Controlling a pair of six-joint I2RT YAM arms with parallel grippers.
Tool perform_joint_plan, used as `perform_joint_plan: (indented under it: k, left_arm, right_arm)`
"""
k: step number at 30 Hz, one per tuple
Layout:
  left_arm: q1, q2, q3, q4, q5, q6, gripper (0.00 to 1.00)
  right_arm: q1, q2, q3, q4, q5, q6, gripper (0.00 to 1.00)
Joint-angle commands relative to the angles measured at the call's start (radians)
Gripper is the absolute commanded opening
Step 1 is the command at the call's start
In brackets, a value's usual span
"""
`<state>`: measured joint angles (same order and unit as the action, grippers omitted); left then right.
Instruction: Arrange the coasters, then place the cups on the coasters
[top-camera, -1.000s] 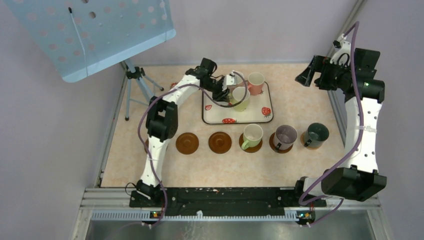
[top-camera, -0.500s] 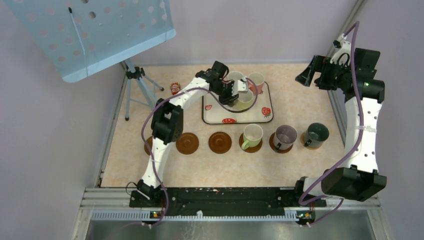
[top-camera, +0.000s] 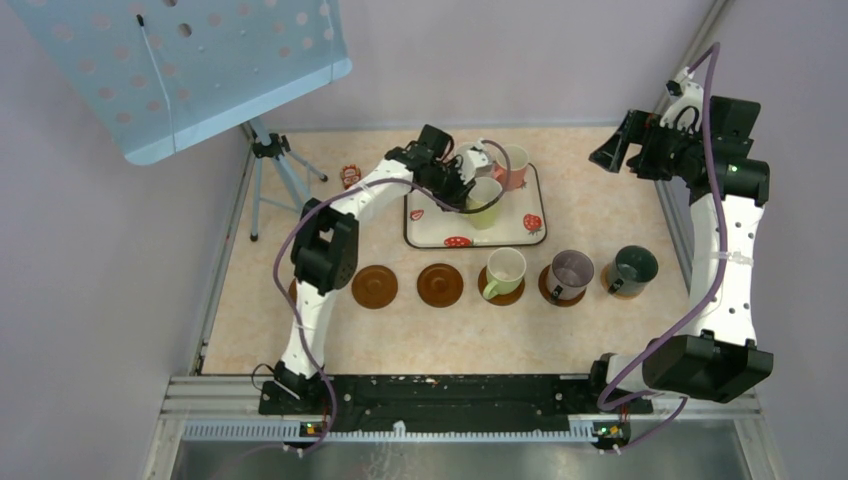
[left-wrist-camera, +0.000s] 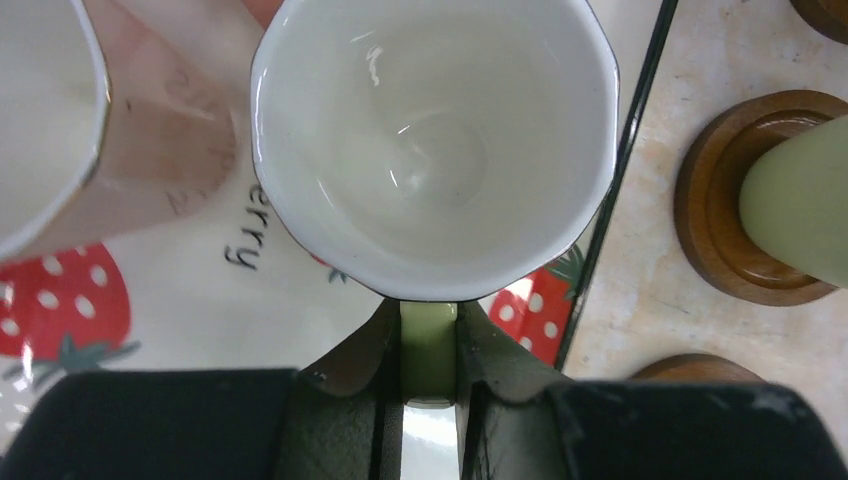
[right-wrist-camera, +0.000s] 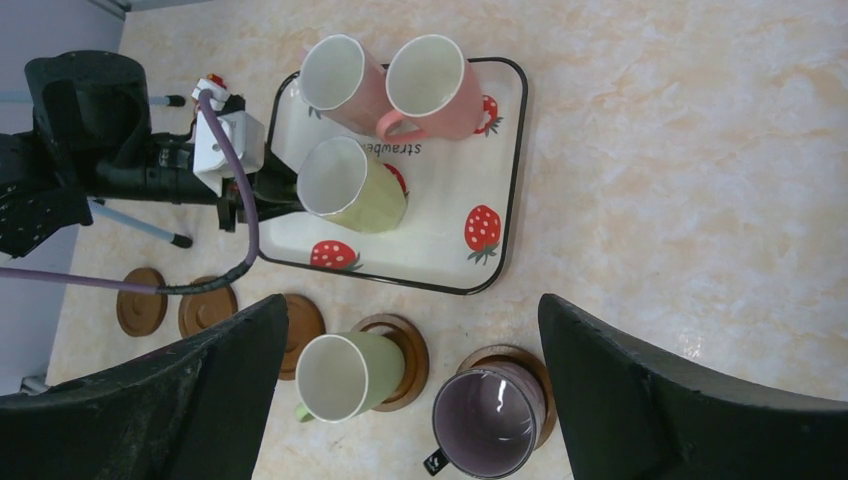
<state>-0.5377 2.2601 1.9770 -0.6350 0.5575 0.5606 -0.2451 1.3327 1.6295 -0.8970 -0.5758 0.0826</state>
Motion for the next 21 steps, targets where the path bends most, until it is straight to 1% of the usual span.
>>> perform_joint_plan:
  k: [1,3,6,7,11,14,15,17,21]
  left_arm:
    - [0.004,-0.221,-0.121,0.146,-0.03,-0.207,0.0]
    - [0.005,-0.309,-0.222,0.235,-0.073,-0.273,0.0]
    - [0.006,-0.45,-0.387,0.373,-0.125,-0.331,0.0]
    - [0.007,-0.503,-0.43,0.393,-0.139,-0.352,0.0]
    - [0.007,-0.658,-0.563,0.393,-0.152,-0.425,0.0]
    - [0.001,-0.79,-0.709,0.427,-0.185,-0.463,0.0]
    - [-0.002,-0.834,-0.782,0.439,-0.196,-0.467,0.0]
    - [-0.006,-0.92,-0.874,0.454,-0.205,-0.467,0.0]
    - [-0.01,-1.058,-1.008,0.474,-0.191,-0.464,0.0]
  right_arm:
    - [-0.011,-0.031,-0.005,0.044,-0.026,0.018,0.93]
    - [-0.011,-0.036,-0.012,0.048,-0.03,0.025,0.93]
    - [-0.011,-0.047,-0.028,0.056,-0.034,0.035,0.92]
    - [-0.011,-0.05,-0.033,0.056,-0.036,0.036,0.92]
    - [-0.011,-0.064,-0.048,0.056,-0.035,0.035,0.92]
    - [-0.011,-0.072,-0.062,0.053,-0.038,0.036,0.92]
    - [-0.011,-0.074,-0.065,0.052,-0.041,0.04,0.91]
    - [-0.011,-0.081,-0.074,0.056,-0.045,0.044,0.91]
    - [-0.01,-0.098,-0.097,0.065,-0.047,0.049,0.91]
